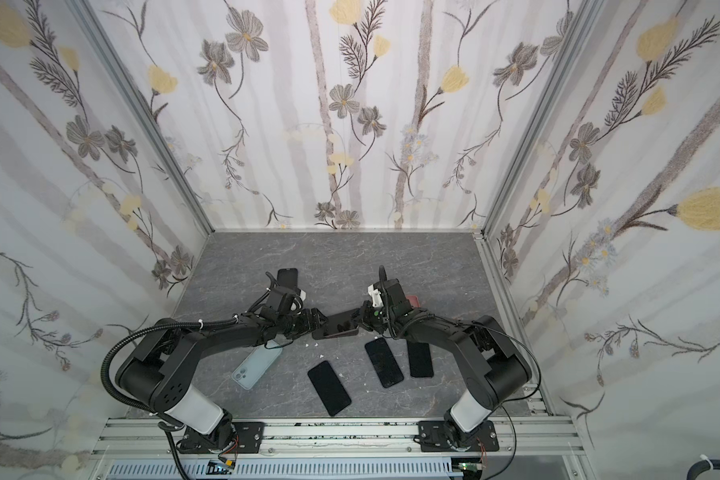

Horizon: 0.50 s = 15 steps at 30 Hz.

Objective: Put the phone into the phone case
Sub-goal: 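Lower the purple phone into the black case held by the left gripper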

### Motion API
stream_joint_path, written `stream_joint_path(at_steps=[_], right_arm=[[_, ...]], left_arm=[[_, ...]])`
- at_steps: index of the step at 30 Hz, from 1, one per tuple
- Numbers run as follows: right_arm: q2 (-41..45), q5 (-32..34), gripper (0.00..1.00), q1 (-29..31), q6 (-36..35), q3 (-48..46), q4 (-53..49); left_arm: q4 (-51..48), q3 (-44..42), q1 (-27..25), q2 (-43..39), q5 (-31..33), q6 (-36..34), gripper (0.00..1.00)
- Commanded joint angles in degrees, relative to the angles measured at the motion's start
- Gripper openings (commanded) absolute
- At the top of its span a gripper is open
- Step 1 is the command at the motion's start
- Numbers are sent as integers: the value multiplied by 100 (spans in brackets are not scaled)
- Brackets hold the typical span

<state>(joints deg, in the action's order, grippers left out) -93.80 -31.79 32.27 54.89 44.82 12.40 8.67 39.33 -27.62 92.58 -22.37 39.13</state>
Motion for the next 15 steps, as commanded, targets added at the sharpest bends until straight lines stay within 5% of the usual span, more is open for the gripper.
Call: stream_joint_path(at_steps=[1,5,15], right_arm=[[-150,-430,0,9,-245,97,49],[-299,-559,0,7,-286,107,210],[-413,-397,0,10,258,-500,1249]], left_arm=[[-192,21,20,172,99,150,78],[-20,-19,15,339,-270,306,70],[263,-520,-179,-64,-77,953,72]])
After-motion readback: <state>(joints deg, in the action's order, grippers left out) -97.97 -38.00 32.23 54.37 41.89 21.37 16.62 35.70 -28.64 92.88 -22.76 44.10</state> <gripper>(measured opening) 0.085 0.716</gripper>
